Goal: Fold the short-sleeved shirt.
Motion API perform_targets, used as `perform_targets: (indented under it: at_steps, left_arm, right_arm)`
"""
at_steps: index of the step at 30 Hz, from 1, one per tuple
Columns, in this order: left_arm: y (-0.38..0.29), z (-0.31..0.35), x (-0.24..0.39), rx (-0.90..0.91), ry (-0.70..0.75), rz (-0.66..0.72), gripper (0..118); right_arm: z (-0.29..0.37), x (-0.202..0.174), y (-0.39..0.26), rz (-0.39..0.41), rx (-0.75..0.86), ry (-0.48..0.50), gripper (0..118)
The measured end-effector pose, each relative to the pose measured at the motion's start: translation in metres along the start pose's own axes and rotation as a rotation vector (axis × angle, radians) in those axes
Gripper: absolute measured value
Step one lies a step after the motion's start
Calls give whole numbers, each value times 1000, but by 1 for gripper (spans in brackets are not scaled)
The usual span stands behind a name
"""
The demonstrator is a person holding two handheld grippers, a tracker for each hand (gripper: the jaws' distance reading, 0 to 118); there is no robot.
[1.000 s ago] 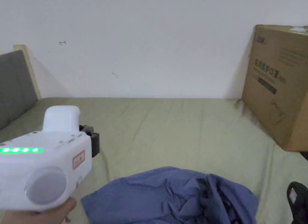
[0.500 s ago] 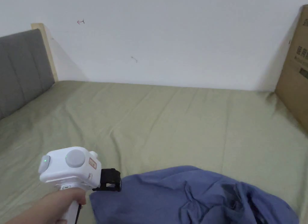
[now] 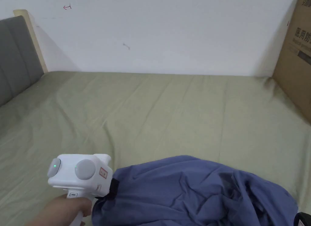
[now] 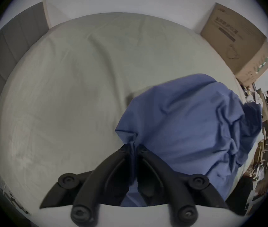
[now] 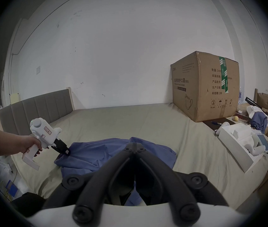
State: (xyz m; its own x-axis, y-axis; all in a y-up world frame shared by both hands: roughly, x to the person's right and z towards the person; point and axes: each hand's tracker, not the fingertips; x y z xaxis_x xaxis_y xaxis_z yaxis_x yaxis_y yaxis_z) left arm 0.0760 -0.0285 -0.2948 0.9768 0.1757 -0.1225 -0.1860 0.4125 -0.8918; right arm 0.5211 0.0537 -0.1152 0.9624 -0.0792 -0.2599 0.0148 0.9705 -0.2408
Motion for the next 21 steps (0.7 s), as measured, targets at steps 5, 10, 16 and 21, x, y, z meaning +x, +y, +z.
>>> perform_targets:
  at_steps: [5,10,16,21]
  left_arm:
    - [-8,23,1,137,-24,-15,5]
    - [-17,58,-2,256,-45,13,5]
    - [-28,69,3,250,-100,10,5]
    - [-28,67,3,244,-112,-14,5]
  right_arm:
    - [-16,19,30,30,2,-40,0]
    - [-107,81,91,-11,-305,11,0]
    - [-243,132,90,-221,-798,44,100]
    - [-295,143,72,-322,-858,-44,109]
